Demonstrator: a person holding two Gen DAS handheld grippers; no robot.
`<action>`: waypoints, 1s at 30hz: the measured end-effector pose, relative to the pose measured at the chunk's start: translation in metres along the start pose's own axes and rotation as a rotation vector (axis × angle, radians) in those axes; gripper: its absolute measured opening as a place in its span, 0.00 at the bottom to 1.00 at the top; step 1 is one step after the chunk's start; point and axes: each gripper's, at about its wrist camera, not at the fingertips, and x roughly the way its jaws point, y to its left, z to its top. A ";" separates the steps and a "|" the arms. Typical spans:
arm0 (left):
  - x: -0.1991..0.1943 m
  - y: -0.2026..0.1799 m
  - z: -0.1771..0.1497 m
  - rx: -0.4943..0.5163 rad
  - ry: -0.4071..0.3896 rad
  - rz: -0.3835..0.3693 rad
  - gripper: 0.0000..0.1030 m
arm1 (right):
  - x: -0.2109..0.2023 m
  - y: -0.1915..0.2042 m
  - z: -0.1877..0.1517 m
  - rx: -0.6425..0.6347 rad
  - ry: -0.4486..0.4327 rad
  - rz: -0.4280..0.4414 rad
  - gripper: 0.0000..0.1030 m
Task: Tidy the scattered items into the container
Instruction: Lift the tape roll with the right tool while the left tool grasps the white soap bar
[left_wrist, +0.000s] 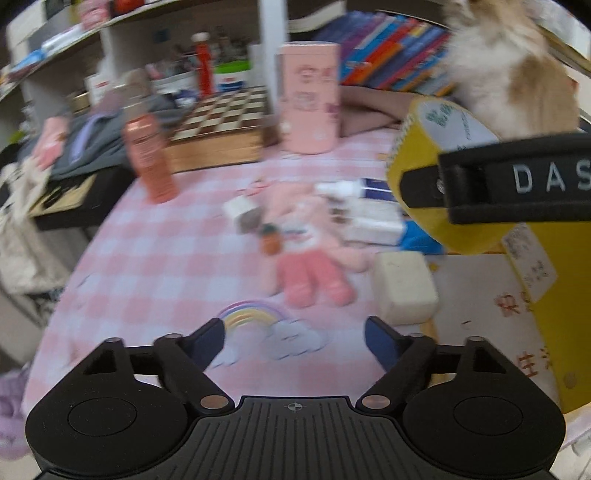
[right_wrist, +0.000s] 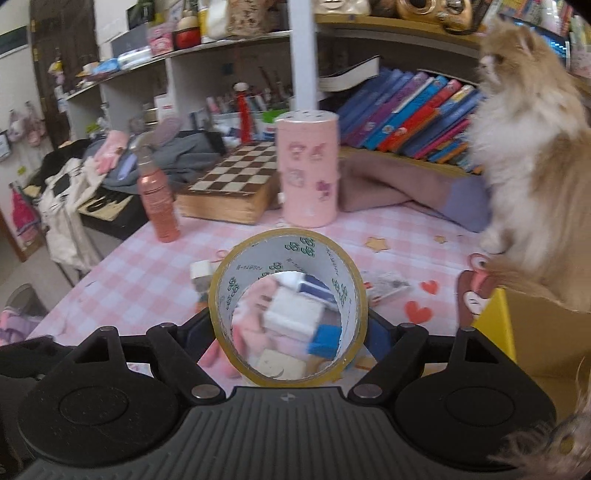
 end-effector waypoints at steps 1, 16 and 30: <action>0.003 -0.003 0.001 0.010 0.000 -0.023 0.69 | -0.002 -0.002 0.001 -0.001 -0.007 -0.017 0.78; 0.041 -0.046 0.015 0.045 -0.014 -0.219 0.63 | -0.019 -0.026 -0.001 0.024 -0.013 -0.162 0.78; 0.024 -0.021 0.011 0.009 -0.028 -0.217 0.32 | -0.049 -0.019 -0.006 0.036 -0.041 -0.188 0.78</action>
